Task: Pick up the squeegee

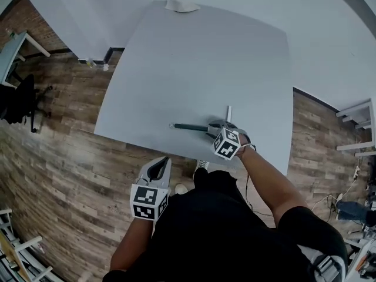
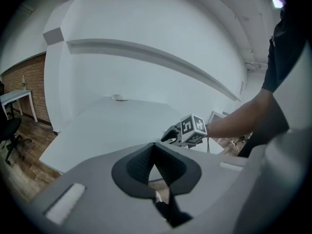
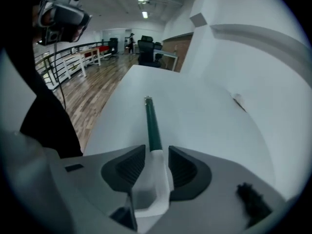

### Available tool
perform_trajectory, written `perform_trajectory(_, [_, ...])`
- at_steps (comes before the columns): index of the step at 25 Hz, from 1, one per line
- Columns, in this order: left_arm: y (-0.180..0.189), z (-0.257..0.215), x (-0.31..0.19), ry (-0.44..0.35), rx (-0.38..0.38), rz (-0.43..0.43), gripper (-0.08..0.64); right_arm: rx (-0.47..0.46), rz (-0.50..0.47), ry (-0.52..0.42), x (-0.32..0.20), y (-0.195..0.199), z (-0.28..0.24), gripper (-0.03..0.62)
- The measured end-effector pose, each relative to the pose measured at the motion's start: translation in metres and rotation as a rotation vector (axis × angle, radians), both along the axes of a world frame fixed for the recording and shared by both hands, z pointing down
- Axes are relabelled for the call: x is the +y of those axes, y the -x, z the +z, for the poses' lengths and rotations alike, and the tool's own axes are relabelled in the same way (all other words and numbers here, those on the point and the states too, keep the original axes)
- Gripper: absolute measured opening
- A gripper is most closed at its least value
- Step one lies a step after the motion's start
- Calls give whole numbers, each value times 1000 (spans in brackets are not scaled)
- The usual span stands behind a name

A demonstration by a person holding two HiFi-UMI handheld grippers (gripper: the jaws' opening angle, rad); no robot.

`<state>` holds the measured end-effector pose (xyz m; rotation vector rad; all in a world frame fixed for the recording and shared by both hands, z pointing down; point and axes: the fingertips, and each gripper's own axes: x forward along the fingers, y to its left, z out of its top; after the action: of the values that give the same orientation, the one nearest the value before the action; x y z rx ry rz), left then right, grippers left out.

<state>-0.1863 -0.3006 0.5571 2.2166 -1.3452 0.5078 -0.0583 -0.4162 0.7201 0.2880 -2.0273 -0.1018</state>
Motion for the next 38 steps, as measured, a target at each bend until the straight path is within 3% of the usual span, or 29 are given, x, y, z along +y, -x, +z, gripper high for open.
perform_trajectory(8, [2, 6, -10, 30, 7, -34, 8, 111, -184, 31, 2, 9, 28, 143])
perform_trajectory(11, [3, 8, -7, 33, 14, -45, 8, 114, -165, 40, 2, 9, 29, 103])
perform_trajectory(14, [2, 7, -4, 32, 20, -48, 8, 67, -70, 47, -3, 10, 23, 101])
perform_trajectory(18, [5, 4, 6, 17, 23, -48, 8, -150, 190, 64, -22, 14, -15, 101])
perform_trajectory(23, [7, -5, 17, -10, 30, -39, 8, -577, 539, 146, -40, 8, -89, 100])
perform_trajectory(31, [11, -31, 40, -85, 69, -23, 8, -1023, 702, 213, 2, -17, -195, 101])
perform_trajectory(34, [8, -37, 51, -103, 90, 3, 8, -1109, 746, 215, 37, -29, -220, 100])
perform_trajectory(38, [-8, -33, 66, -100, 117, 80, 8, -1064, 780, 120, 87, -44, -234, 101])
